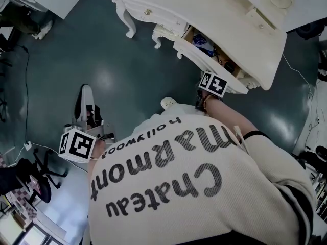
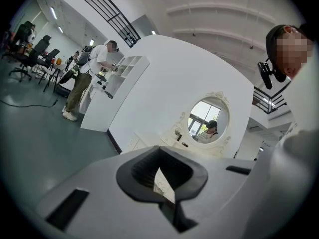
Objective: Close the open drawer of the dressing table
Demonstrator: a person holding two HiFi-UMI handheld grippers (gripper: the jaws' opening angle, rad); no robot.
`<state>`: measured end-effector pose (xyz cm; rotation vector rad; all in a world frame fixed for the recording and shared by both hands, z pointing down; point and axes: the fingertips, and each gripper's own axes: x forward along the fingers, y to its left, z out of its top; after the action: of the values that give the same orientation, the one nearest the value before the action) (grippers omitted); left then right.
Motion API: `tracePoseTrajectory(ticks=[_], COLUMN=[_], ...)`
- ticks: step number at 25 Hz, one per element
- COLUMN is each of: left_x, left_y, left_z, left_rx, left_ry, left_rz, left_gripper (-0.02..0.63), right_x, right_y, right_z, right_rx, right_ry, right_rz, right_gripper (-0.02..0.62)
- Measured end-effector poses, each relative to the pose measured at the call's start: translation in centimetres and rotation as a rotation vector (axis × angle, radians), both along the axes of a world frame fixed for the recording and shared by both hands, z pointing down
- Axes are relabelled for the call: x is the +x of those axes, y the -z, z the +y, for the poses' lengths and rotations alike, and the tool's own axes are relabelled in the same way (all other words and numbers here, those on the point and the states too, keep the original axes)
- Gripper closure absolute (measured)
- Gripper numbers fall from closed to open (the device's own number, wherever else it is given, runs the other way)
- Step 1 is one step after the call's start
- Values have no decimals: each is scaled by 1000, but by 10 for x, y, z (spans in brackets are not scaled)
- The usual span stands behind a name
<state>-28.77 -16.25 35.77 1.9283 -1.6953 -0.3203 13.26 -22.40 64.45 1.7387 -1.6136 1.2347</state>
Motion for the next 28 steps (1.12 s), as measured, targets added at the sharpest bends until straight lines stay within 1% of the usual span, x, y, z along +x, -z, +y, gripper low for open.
tracePoseTrajectory(ticks=[28], left_x=[3], left_y=[-2], left_z=[-9], left_rx=[15], left_ry=[45], left_rz=[14], left_gripper=[597], right_x=[17], right_y=[-4], right_z=[-23], right_rx=[-21], right_ry=[49], right_rz=[58], right_gripper=[460])
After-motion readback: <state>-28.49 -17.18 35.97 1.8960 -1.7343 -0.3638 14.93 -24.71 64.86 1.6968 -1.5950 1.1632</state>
